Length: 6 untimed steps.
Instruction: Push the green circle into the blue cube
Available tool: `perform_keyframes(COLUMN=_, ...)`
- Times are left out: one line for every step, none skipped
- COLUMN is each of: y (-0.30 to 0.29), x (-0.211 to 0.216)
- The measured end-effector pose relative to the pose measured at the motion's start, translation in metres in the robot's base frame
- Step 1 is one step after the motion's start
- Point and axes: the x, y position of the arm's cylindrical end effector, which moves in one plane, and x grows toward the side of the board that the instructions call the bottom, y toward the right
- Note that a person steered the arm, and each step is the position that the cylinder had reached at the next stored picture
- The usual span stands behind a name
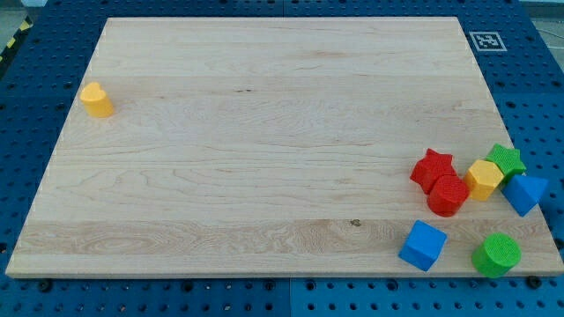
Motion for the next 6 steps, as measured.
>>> perform_keyframes(y=-0.001, x=0.034)
perform_keyframes(y=-0.023, x=0.069)
perform_keyframes(y=-0.044, x=0.072)
perform_keyframes(y=-0.061, x=0.072)
perform_keyframes(y=-0.079, x=0.072)
perform_keyframes(y=-0.101, x=0.072)
